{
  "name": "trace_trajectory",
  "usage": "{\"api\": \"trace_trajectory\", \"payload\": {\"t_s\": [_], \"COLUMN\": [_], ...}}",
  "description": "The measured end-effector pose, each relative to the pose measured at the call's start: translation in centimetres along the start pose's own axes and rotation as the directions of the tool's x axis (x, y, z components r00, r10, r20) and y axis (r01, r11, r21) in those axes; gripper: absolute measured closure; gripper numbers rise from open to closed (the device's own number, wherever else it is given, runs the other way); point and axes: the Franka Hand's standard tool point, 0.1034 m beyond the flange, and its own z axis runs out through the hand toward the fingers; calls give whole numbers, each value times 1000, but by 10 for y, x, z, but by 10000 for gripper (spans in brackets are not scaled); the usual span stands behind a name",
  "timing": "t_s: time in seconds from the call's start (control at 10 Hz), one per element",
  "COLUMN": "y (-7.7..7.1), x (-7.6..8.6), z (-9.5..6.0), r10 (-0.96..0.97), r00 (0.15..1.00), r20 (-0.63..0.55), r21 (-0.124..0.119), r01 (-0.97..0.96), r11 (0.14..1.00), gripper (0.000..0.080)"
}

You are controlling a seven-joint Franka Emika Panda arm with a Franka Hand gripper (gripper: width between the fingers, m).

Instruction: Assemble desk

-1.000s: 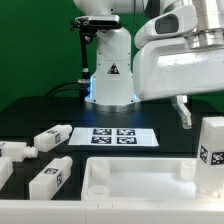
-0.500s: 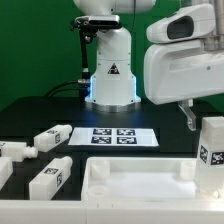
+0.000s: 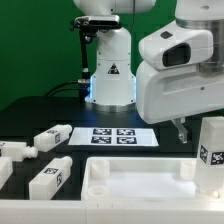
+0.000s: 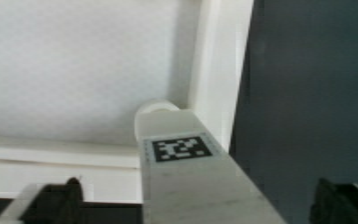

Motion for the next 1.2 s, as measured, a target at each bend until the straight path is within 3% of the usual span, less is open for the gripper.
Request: {"api": "trace_trajectory", "payload": {"t_s": [0.1, 0.2, 0.4, 0.6, 0.7, 0.9, 1.0, 1.2], "y": [0, 0, 3, -2, -5, -5, -4, -10], "x": [0, 0, 0, -6, -7, -9, -9, -9], "z": [0, 0, 0, 4, 5, 7, 6, 8], "r10": [23, 97, 220, 486, 619, 826, 864, 923], "r00": [1000, 995, 976, 869, 776, 555, 499, 382], "r20": [0, 0, -4, -91, -121, -101, -73, -38], "r21": [1, 0, -4, 20, 54, 171, 198, 207], "r01": [-23, -97, -220, -486, -618, -808, -841, -901], "r11": [1000, 995, 976, 874, 784, 564, 503, 382], "gripper": [243, 475, 504, 505, 505, 506, 506, 506]}}
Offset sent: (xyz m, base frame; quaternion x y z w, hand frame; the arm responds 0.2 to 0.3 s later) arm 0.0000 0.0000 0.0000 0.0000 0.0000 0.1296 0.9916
